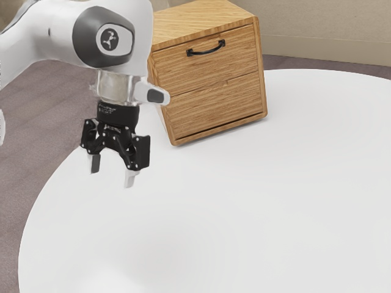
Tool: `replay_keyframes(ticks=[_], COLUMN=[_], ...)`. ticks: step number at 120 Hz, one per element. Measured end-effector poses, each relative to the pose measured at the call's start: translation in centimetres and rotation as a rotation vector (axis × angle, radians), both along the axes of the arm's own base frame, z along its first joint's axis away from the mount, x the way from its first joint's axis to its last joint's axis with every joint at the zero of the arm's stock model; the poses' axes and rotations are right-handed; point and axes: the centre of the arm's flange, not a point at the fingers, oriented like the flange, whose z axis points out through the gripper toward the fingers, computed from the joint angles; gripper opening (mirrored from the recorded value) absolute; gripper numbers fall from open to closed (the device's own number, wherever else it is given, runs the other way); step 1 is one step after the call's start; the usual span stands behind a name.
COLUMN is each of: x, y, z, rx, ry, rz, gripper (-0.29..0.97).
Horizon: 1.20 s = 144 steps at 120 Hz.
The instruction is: Pull the drawer handle with one arm to open the drawer
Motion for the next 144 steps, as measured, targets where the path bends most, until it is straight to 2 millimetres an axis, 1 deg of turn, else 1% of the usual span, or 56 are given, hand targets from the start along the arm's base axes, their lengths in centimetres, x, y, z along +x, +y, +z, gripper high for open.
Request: replay_keyframes(ticks=[12,22,24,26,29,32,35,38,40,42,50,54,59,66,72,78,80,82,86,94,97,99,103,109,115,122,129,134,138,144], x=[2.0,3.1,3.1,2.7,0.8,-0.8,-1.9,-2.3,-2.1,-1.5,2.3,3.9,5.4,6.4,7.3,9.0,9.6,10.5,12.9,16.8,17.9,18.5,19.5,20.8,21.6,22.3,23.9,24.8,25.2,25.5], y=[1.2,1.7,1.7,1.6,1.2,0.8,0.4,0.1,0.0,-0.1,0.2,0.9,2.9,5.7,7.0,8.1,8.7,9.5,11.6,16.3,17.6,18.0,17.5,15.4,13.2,11.8,11.0,10.1,9.6,8.8], z=[0.1,0.5,0.9,2.0,5.9,8.7,10.4,11.3,11.2,10.7,7.3,5.9,5.0,4.9,5.2,4.2,4.2,4.2,4.4,3.4,2.9,2.5,2.1,2.5,3.2,3.4,1.5,0.3,0.0,0.0], rx=[0.002,0.0,-0.002,-0.004,-0.012,-0.022,-0.031,-0.039,-0.039,-0.034,0.001,0.021,0.062,0.137,0.196,0.243,0.259,0.275,0.289,0.283,0.304,0.325,0.367,0.425,0.471,0.506,0.501,0.491,0.493,0.503], ry=[-0.144,-0.227,-0.248,-0.278,-0.365,-0.43,-0.473,-0.499,-0.506,-0.507,-0.507,-0.524,-0.559,-0.615,-0.672,-0.701,-0.716,-0.732,-0.786,-0.886,-0.913,-0.924,-0.941,-0.971,-0.999,-1.035,-1.068,-1.094,-1.115,-1.14], rz=[0.019,0.032,0.032,0.03,0.017,0.006,-0.003,-0.008,-0.008,-0.007,-0.001,0.003,0.01,0.004,-0.024,-0.058,-0.066,-0.072,-0.086,-0.129,-0.157,-0.181,-0.244,-0.354,-0.455,-0.558,-0.649,-0.711,-0.755,-0.815], gripper=[0.68,0.68,0.68,0.68,0.68,0.68,0.68,0.68,0.68,0.68,0.68,0.68,0.68,0.68,0.68,0.68,0.68,0.68,0.68,0.68,0.68,0.68,0.68,0.68,0.68,0.68,0.68,0.68,0.68,0.68])
